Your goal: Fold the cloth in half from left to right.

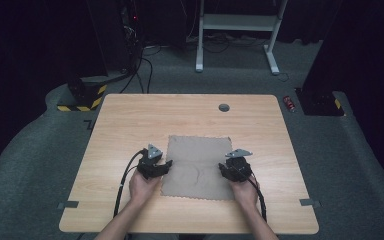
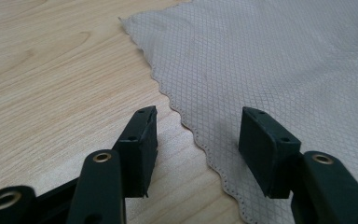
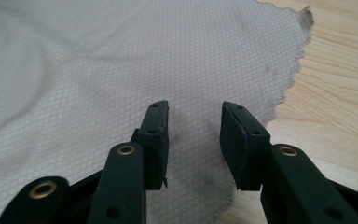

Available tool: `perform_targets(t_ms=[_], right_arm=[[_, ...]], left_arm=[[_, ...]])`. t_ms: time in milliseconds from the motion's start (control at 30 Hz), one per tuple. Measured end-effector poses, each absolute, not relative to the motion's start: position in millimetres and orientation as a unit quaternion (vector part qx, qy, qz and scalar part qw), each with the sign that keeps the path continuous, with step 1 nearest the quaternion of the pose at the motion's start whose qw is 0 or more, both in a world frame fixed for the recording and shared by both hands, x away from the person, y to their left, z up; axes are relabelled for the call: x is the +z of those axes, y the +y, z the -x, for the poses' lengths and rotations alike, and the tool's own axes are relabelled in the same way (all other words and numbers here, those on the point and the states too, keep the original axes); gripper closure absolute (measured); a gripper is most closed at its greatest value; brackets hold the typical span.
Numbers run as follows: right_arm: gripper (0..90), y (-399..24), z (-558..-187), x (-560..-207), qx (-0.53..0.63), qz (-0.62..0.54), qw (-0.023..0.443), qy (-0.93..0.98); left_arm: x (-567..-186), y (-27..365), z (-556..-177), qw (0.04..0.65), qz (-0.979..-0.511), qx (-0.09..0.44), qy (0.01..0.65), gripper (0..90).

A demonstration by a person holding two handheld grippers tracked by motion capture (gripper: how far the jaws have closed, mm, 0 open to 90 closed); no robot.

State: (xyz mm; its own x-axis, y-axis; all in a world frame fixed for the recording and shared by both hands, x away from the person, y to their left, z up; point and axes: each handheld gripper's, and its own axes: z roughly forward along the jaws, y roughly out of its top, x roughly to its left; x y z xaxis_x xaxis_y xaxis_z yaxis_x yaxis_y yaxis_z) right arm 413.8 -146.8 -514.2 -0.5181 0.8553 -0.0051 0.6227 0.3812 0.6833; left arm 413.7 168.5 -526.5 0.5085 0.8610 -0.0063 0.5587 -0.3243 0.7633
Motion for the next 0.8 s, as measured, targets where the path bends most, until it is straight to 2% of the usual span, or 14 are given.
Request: perform_targets(t_ms=[233, 333, 433, 567, 800], right_arm=[[62.2, -134, -400, -506, 0.339, -0.429, 0.185, 0.816], [64.9, -127, -396, -504, 0.346, -0.416, 0.184, 0.821], [67.2, -118, -391, -503, 0.358, -0.400, 0.177, 0.825], [68.6, -103, -383, -503, 0.365, -0.377, 0.164, 0.835], [68.9, -81, -371, -508, 0.375, -0.349, 0.145, 0.847]], left_arm=[[-526, 168, -414, 0.369, -0.790, 0.196, 0.449, 40.4], [-525, 168, -415, 0.364, -0.796, 0.190, 0.445, 38.4], [-520, 167, -420, 0.351, -0.805, 0.189, 0.439, 37.9], [-517, 173, -421, 0.371, -0.791, 0.179, 0.451, 39.2], [-519, 183, -427, 0.371, -0.784, 0.161, 0.471, 40.9]])
